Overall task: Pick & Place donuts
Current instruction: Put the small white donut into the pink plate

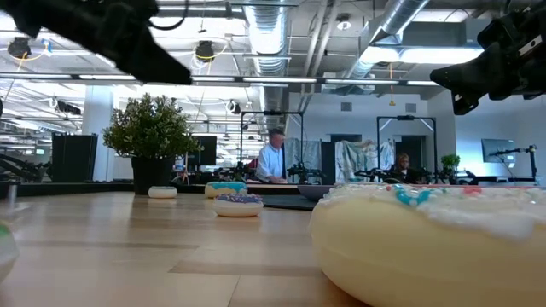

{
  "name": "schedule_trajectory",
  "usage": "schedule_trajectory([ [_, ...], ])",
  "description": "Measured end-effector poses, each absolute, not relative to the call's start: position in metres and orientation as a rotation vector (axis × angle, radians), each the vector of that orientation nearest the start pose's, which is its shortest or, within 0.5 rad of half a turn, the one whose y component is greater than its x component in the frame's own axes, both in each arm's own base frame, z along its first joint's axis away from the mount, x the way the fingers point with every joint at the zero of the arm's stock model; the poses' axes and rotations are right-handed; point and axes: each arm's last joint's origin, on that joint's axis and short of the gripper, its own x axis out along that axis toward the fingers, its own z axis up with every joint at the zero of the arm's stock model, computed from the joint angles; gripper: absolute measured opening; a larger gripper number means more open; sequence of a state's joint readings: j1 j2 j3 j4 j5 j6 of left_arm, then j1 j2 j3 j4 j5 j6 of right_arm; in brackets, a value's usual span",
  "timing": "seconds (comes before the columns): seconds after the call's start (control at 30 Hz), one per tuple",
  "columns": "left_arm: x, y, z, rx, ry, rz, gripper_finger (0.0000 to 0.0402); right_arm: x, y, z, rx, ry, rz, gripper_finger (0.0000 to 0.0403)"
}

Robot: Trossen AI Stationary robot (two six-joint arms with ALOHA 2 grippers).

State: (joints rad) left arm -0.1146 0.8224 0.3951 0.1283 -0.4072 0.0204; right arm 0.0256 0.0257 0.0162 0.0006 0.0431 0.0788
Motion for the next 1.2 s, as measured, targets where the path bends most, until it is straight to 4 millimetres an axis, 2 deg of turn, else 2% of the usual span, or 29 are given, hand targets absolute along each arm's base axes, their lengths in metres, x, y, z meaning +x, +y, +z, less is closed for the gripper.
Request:
schedule_trajectory([
  [0.17, 0.157, -0.007, 0.214, 0.076, 0.217, 0.253, 0.0247, 0.098, 0.001, 0.167, 0.079, 0.006, -0.018, 0.0],
  [0.37, 0.141, -0.007, 0.206, 0.044, 0.141, 0.204, 0.0247, 0.098, 0.0, 0.169, 0.08, -0.019, -0.041, 0.0],
  [0.5, 0.134, -0.006, 0.201, 0.025, 0.102, 0.206, 0.0247, 0.097, -0.003, 0.18, 0.174, -0.143, -0.138, 0.0001],
  [0.6, 0.132, -0.006, 0.199, 0.024, 0.07, 0.207, 0.0247, 0.095, -0.004, 0.19, 0.205, -0.233, -0.179, 0.0016],
  [0.67, 0.131, -0.006, 0.197, 0.027, 0.059, 0.208, 0.0247, 0.096, -0.004, 0.196, 0.211, -0.221, -0.21, 0.004],
  [0.83, 0.131, -0.004, 0.2, 0.012, 0.024, 0.242, 0.0247, 0.11, -0.002, 0.213, 0.255, -0.129, -0.241, 0.012],
  [0.97, 0.131, -0.004, 0.203, 0.033, -0.004, 0.246, 0.0247, 0.134, 0.005, 0.239, 0.233, 0.016, -0.227, 0.0183],
  [1.07, 0.131, -0.003, 0.202, 0.086, 0.009, 0.276, 0.0247, 0.157, 0.013, 0.258, 0.186, 0.218, -0.228, 0.0206],
  [1.2, 0.131, -0.003, 0.203, 0.134, 0.012, 0.276, 0.0247, 0.189, 0.028, 0.286, 0.212, 0.458, -0.218, 0.0209],
])
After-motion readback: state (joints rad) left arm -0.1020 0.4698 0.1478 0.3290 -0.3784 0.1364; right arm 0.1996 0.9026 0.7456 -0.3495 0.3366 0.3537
